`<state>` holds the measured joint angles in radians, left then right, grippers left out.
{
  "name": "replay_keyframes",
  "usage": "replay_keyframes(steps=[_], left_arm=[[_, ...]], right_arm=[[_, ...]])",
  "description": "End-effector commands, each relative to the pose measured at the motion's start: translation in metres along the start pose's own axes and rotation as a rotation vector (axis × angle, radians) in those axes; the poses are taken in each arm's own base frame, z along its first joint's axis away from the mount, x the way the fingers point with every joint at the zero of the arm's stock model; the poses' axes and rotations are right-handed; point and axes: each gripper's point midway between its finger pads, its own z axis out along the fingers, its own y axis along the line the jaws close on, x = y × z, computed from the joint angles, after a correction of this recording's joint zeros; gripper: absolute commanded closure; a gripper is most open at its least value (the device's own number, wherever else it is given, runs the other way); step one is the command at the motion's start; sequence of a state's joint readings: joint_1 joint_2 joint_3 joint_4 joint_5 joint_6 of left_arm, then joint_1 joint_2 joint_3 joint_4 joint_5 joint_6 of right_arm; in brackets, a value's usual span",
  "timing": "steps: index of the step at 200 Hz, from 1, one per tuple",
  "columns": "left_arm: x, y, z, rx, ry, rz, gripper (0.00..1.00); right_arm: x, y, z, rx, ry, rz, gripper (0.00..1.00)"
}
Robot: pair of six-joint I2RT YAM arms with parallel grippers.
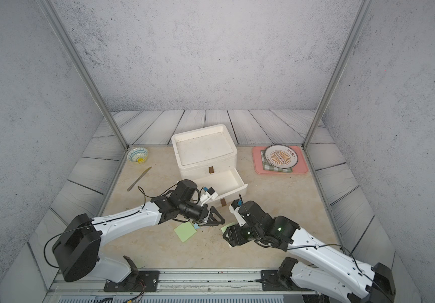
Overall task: Please put the sticky notes in the drawer by color
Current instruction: Pick up the sticky notes from the center of the board, then place the sticky notes in the drawer.
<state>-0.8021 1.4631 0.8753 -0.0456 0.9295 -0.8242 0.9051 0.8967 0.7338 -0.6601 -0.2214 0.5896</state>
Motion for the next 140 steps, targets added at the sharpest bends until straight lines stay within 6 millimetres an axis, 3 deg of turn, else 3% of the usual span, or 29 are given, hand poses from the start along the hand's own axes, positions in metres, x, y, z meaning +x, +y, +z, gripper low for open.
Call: replay_keyframes(steps=[1, 66, 107, 140], left_arm=[[0.002, -0.015, 0.004, 0.074, 0.02, 0.009, 0.35], [0.011, -0.017, 0.013, 0.079, 0.056, 0.001, 0.52], [0.011, -0.017, 0.015, 0.082, 0.057, -0.004, 0.58], [0.012, -0.012, 0.018, 0.084, 0.068, -0.018, 0.79]], right_arm=[[-0.009, 0.013, -0.007, -0.056, -0.035, -0.023, 0.28], [-0.016, 0.019, -0.016, -0.077, -0.082, -0.026, 0.28], [-0.02, 0.023, -0.018, -0.094, -0.103, -0.023, 0.28], [-0.02, 0.019, -0.016, -0.079, -0.105, -0.016, 0.28]])
